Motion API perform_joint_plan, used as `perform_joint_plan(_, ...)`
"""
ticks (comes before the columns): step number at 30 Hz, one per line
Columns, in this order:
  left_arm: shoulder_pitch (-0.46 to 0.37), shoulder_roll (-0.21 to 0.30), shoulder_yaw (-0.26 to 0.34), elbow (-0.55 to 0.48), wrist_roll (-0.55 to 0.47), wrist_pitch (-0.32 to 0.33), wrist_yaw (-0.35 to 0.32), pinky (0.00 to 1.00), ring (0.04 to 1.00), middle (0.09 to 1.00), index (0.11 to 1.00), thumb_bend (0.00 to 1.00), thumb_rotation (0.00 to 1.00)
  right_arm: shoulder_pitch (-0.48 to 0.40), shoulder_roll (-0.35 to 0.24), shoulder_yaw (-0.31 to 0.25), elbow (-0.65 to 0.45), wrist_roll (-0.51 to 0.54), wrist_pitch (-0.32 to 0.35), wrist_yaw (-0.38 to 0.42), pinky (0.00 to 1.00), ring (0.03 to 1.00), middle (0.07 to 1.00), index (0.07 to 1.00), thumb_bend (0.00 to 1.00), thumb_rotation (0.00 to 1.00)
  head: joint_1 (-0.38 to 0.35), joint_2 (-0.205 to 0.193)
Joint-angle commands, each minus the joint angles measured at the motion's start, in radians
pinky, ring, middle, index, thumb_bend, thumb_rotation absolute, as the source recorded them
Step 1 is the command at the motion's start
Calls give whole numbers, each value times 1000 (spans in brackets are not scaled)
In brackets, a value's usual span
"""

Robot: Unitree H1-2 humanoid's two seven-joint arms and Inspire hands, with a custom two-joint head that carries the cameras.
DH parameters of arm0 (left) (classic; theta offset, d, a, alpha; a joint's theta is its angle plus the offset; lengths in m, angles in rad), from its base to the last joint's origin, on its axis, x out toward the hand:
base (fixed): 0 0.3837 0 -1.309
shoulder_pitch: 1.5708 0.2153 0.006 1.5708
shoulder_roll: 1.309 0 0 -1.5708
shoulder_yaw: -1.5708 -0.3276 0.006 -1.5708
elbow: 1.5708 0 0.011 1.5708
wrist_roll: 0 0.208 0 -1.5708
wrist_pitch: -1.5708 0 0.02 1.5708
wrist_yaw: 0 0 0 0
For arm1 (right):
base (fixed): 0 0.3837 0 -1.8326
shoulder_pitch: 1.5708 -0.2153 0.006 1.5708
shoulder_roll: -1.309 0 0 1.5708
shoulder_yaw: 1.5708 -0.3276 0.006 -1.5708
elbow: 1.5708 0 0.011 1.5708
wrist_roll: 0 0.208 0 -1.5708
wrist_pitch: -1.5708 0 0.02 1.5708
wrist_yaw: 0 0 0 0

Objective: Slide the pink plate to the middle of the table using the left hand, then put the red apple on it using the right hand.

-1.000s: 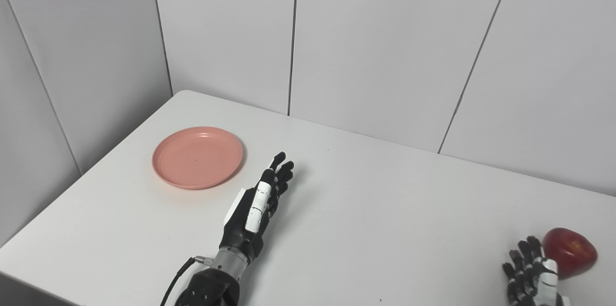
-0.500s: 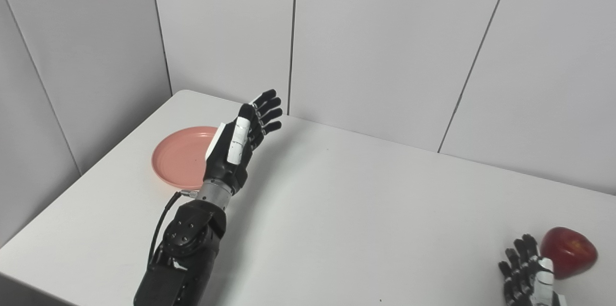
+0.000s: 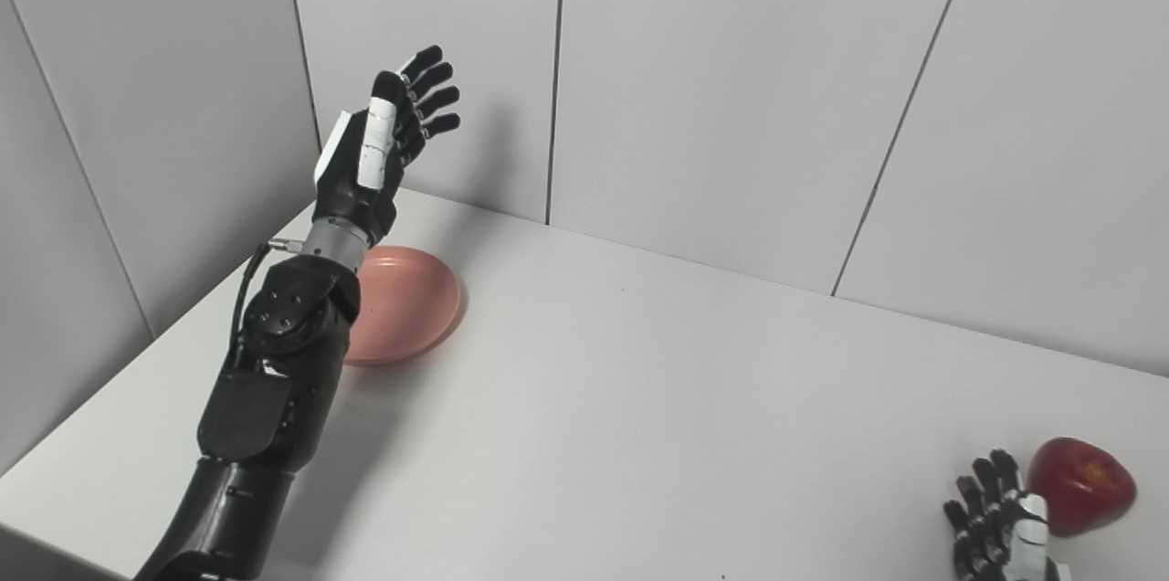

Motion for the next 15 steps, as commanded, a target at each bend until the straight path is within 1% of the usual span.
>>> perform_joint_plan(1, -68, 31, 12, 17, -10, -31, -4, 847, 890, 916, 880, 1000, 995, 4, 5, 8, 21, 1, 11, 6, 1000, 1000, 1000, 995, 679, 1000, 0, 0)
perform_joint_plan(3, -84, 50, 28, 51, -4, -35, 11, 812, 866, 896, 855, 1000, 964, 4, 6, 7, 22, 2, 12, 6, 1000, 1000, 1000, 997, 675, 1000, 2, 0)
perform_joint_plan(6, -104, 81, 47, 101, 3, -27, 21, 815, 854, 891, 863, 1000, 972, 4, 5, 6, 24, 3, 10, 8, 1000, 1000, 1000, 999, 675, 1000, 4, -1)
perform_joint_plan(10, -126, 123, 76, 191, -5, -48, 22, 769, 845, 883, 860, 1000, 967, 3, 7, 6, 28, 1, 11, 5, 1000, 1000, 1000, 999, 677, 1000, 6, -9)
perform_joint_plan(12, -133, 139, 86, 231, -9, -61, 20, 774, 847, 884, 866, 998, 969, 1, 7, 7, 34, -4, 6, 6, 1000, 1000, 1000, 1000, 671, 1000, 8, -14)
perform_joint_plan(13, -136, 145, 89, 247, -11, -68, 17, 814, 865, 902, 892, 993, 974, 1, 7, 7, 36, -4, 4, 7, 1000, 1000, 1000, 1000, 663, 1000, 8, -14)
perform_joint_plan(14, -137, 149, 90, 257, -13, -73, 15, 828, 873, 908, 901, 984, 979, 0, 6, 7, 38, -5, 3, 8, 1000, 1000, 1000, 1000, 664, 1000, 8, -14)
perform_joint_plan(15, -143, 163, 96, 292, -15, -82, 15, 846, 882, 916, 911, 972, 984, -3, 6, 6, 45, -7, 1, 8, 1000, 1000, 1000, 1000, 666, 1000, 12, -17)
